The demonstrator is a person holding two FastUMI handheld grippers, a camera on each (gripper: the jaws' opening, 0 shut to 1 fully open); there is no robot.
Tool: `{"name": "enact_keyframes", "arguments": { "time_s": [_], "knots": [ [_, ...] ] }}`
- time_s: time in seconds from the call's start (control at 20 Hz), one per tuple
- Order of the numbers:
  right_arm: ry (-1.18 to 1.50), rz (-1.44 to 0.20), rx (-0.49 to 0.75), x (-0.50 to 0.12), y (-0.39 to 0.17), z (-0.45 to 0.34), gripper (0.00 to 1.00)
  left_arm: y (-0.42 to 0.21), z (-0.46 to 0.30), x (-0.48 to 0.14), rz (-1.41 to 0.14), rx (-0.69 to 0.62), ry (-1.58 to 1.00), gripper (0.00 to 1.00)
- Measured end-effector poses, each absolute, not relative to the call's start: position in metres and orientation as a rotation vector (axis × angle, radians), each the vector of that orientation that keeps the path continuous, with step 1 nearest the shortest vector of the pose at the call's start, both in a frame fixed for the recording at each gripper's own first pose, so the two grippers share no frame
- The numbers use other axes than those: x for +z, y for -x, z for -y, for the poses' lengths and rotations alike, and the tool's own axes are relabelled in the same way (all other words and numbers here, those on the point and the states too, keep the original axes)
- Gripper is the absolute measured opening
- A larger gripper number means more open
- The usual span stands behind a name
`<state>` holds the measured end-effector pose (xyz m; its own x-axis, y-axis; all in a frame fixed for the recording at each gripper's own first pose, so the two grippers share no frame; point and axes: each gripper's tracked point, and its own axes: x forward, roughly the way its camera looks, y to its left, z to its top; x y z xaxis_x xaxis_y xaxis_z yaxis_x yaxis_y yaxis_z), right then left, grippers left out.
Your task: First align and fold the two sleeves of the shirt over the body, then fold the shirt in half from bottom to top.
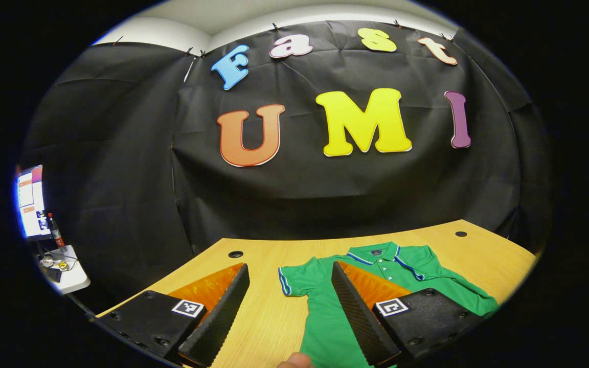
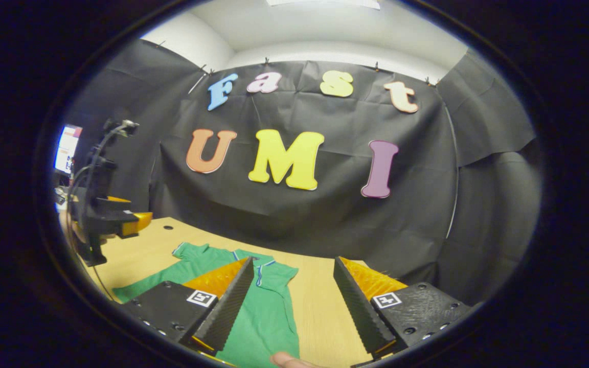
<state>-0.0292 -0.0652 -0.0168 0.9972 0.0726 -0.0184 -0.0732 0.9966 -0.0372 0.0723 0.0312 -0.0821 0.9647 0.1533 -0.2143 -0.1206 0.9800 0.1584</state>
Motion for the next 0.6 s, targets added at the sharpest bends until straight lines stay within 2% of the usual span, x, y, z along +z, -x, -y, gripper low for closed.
{"name": "enact_keyframes", "arguments": {
  "time_s": [0.25,0.4,0.6],
  "knots": [
    [0.031,0.02,0.138,-0.026,0.084,0.065,0.96,-0.132,-0.036,-0.104,-0.287,0.154,-0.105,1.0],
    [0.042,0.016,0.141,-0.036,0.092,0.076,0.96,-0.176,-0.055,-0.123,-0.289,0.197,-0.021,1.0],
    [0.059,-0.007,0.143,-0.055,0.089,0.087,0.95,-0.217,-0.074,-0.173,-0.398,0.233,0.106,1.0]
  ]
}}
